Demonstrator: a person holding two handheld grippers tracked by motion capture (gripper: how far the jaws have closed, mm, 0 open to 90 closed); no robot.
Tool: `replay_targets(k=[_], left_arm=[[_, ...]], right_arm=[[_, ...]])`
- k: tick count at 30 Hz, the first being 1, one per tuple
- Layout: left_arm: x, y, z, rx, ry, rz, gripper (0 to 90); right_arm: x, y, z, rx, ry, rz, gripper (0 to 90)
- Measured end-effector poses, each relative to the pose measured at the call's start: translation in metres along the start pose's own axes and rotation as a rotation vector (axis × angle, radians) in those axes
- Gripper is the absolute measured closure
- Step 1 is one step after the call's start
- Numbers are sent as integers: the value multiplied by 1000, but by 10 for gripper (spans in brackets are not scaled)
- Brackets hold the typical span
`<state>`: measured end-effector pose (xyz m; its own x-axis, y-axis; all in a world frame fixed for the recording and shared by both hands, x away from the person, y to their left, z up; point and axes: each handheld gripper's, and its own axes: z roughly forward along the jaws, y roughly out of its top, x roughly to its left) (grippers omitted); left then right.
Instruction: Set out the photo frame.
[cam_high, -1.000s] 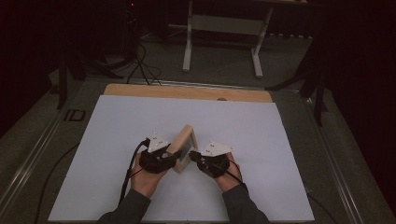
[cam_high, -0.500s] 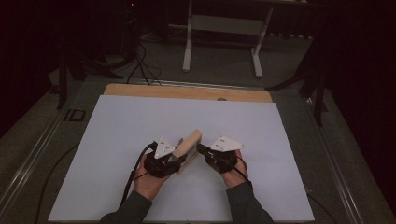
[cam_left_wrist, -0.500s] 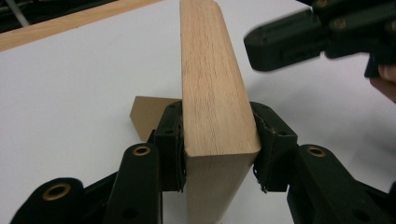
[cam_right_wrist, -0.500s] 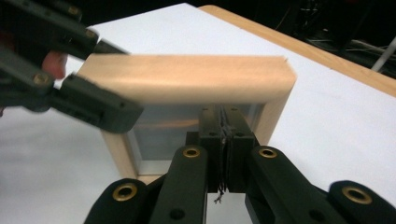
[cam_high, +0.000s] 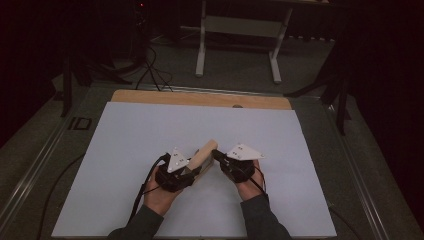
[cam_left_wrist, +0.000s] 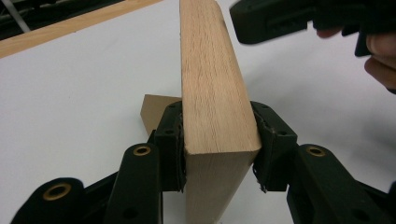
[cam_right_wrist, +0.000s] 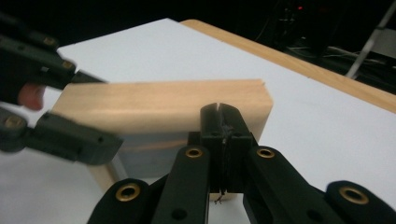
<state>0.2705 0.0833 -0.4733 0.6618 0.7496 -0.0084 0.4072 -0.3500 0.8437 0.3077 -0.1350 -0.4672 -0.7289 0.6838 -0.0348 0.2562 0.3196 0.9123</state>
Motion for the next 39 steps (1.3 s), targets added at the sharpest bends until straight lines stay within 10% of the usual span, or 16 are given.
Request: replay_targets(k=[39], left_arm=[[-5,-4,6,29,19,97,595]], right_arm=[[-23,30,36,25,-33,-8,896]])
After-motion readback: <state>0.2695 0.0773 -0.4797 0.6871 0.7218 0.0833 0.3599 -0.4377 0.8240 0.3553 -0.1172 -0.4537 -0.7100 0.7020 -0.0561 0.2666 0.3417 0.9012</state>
